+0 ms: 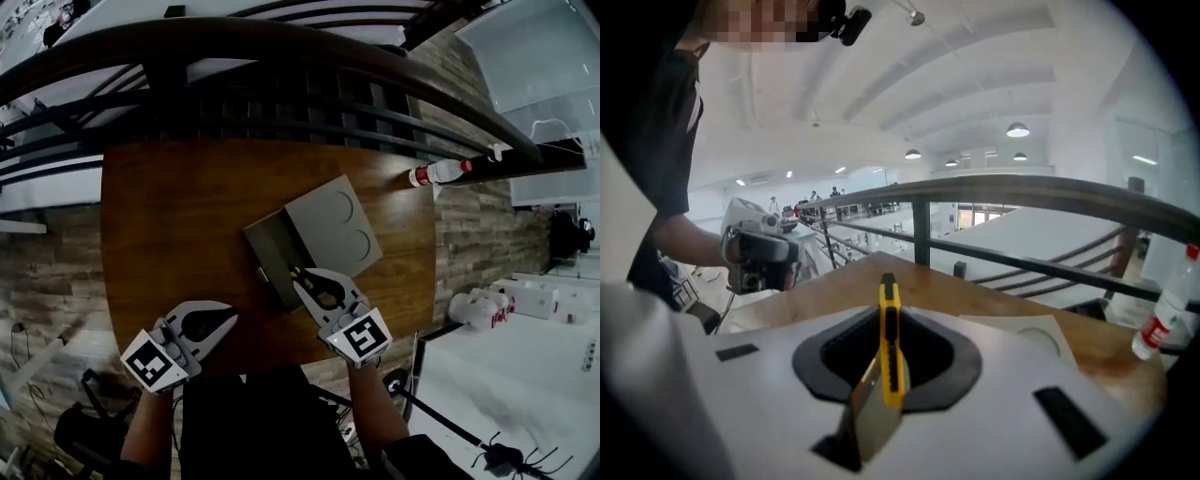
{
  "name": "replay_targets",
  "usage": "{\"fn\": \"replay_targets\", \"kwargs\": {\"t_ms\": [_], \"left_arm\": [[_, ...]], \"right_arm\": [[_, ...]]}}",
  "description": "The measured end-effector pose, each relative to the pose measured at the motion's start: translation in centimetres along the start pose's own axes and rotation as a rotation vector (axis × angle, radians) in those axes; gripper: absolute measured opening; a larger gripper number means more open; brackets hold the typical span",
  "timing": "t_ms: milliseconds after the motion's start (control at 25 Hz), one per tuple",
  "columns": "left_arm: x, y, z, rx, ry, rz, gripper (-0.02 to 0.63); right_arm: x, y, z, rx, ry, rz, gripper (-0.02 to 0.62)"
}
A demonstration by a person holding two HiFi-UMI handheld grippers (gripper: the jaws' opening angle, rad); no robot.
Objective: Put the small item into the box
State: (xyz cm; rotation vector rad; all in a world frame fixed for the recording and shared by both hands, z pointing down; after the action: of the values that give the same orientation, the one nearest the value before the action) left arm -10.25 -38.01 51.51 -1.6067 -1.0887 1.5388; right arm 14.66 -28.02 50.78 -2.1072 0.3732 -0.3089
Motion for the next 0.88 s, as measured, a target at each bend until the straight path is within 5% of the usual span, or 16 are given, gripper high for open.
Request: {"fn": "replay_targets", "kwargs": {"t_ms": [320,560,880], "left_arm": [[-2.4,-3.6,-1.1,-0.057,0.011,0.053,0.015],[-3.9,-6.1,-1.2,-0.026,0.021,0.117,0.015],[-3.3,-6.9,-1.6,0.003,-0.007,0.126,0.015]], "right_arm": [[1.8,-3.8,-4.1,-0.141,0.006,0.016,0.072],[2.0,-6.7,-6.2,-0.188,0.007,-0.064,0.072],[1.4,-7.4,-7.8,-0.296,-0.004,-0.004,0.072]]}}
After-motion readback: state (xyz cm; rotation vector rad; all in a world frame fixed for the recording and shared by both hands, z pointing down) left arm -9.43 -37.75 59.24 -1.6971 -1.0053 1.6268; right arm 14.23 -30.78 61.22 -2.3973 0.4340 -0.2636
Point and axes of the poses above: the fingertips, and each gripper's own axes: z backward along the fingers, x to its right, y out of its top, the point moved 10 cm from there along z, backward along the fingers, and after that the axes turned 2 degrees about y, right-handed, at the moved point
